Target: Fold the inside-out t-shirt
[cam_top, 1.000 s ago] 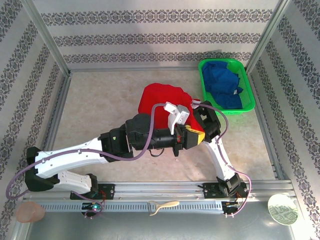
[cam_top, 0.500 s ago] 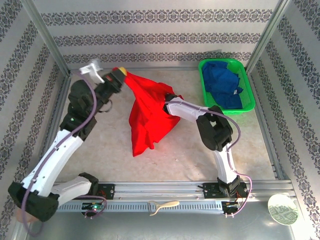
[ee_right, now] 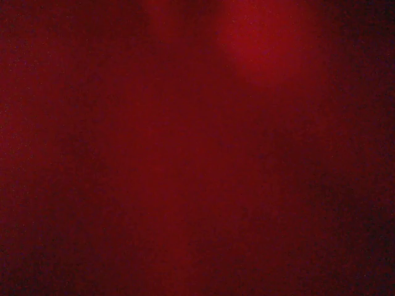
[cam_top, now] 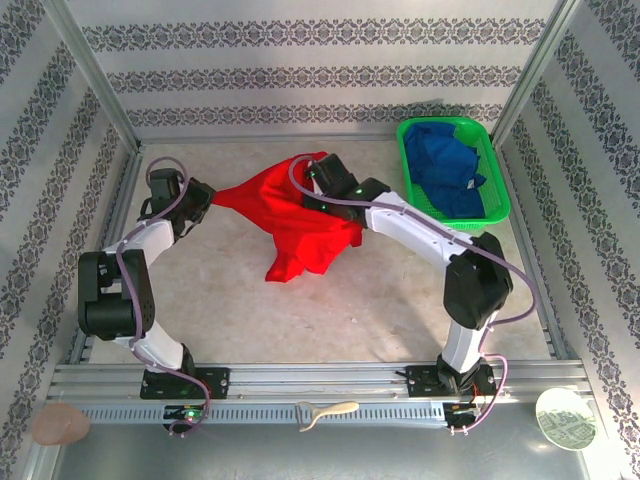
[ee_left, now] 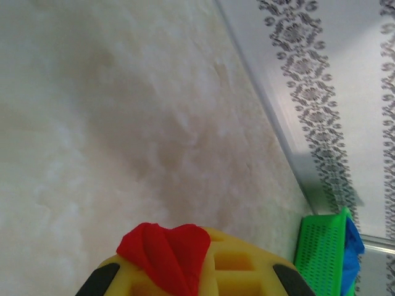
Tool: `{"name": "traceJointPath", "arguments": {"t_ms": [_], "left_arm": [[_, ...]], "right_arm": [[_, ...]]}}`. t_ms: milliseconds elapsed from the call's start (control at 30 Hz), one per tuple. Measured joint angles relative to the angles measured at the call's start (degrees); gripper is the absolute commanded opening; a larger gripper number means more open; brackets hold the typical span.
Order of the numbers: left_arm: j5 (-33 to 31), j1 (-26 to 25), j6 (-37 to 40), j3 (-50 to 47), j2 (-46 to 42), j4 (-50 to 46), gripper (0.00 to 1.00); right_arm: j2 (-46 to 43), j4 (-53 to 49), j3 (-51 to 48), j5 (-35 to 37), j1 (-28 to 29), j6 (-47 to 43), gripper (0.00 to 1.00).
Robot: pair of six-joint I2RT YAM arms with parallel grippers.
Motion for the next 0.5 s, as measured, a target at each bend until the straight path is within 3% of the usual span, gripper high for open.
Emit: {"name": "traceJointPath", "arguments": {"t_ms": [100,133,200,267,500], "left_arm": [[1.1,1.3,1.9,1.2,2.0,-1.1,0.0],[1.7,1.4,2.5,1.9,3.0,-1.5,0.05],[2.7,1.6,4.1,2.6,4.9,-1.6,0.36],[3.9,1.8,5.2,2.6,5.5,-1.9,0.53],[9.2,2.2,7.8,2.4,0.5,-1.6,0.63]], "right_arm": [[-1.8,-0.4,2.5,-0.8,-1.2,0.1,0.0],[-2.4,-0.4,3.4,-1.2,-1.4,0.4,0.0],[-3.5,-0.7,5.4,-1.9,-2.0,0.9,0.0],[-4.1,-0.9,7.8,-2.4,-2.5,1.4,0.0],[-3.4,0.1,14.8,-3.1,-4.2,4.6,0.0]]}}
